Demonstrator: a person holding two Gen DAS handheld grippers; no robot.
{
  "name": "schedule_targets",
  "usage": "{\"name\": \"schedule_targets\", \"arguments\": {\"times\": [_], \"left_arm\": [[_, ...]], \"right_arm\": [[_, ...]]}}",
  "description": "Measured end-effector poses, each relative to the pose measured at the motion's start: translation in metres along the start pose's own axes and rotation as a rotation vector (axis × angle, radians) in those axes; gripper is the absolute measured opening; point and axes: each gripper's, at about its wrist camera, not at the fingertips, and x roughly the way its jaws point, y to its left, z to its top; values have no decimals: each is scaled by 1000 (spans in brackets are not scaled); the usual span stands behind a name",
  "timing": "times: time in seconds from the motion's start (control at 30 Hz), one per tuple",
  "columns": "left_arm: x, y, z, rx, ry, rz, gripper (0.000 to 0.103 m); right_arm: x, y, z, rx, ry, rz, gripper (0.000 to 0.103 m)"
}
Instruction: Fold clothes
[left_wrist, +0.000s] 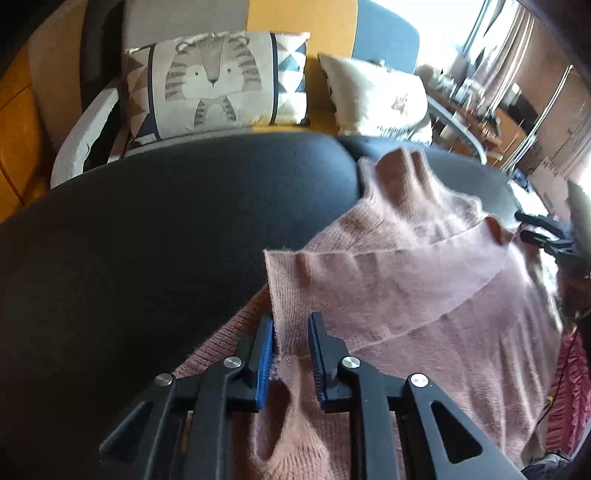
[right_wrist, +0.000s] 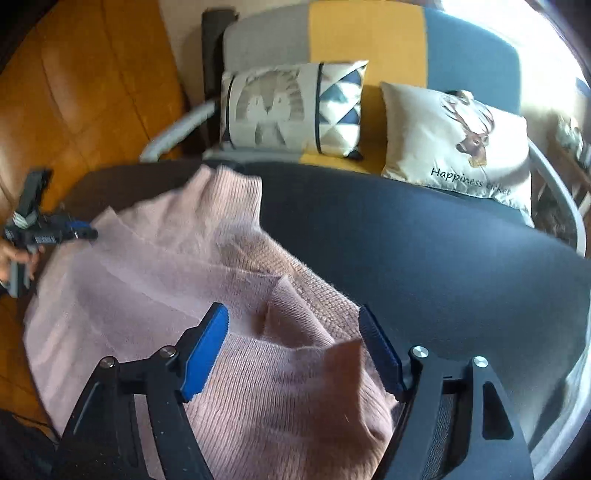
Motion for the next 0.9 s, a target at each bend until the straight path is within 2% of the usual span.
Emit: {"name": "schedule_targets", "arguments": {"times": [0.03,0.1,0.13,0.17,0.23,0.37,0.43,0.53,0.6,0.7,0.9], "left_arm": [[2,-1,1,1,3,3,19],[6,-3,3,3,7,8,19],[5,-3,3,-7,-4,4,18],[3,-2,2,-19,-17,-5,13],[0,0,-2,-40,-43,-21,3],[-28,-3,-11,-58,-166,-39,1],[-51,-10,-12,-46,-249,-28,1],[-83,-17,-9,-40,-356,0,1],[-91,-15,1,-49,-392,25,1],[-83,-4,18,-73,-396,73,1],[-22,19,31,-124,-286,136,2]], "right_arm": [[7,0,0,-2,28,-7,76],[20,1,-1,-5,84,-20,47],[27,1,-2,-7,112,-27,10],[32,1,-2,-7,129,-32,8],[22,2,-5,-5,85,-38,6],[-28,8,-7,26,-86,-87,6],[-58,11,-3,40,-185,-119,6],[-80,19,9,24,-277,-172,6],[-70,17,16,26,-275,-198,6],[-55,15,27,28,-272,-238,6],[11,-9,22,93,-134,-248,7]]}}
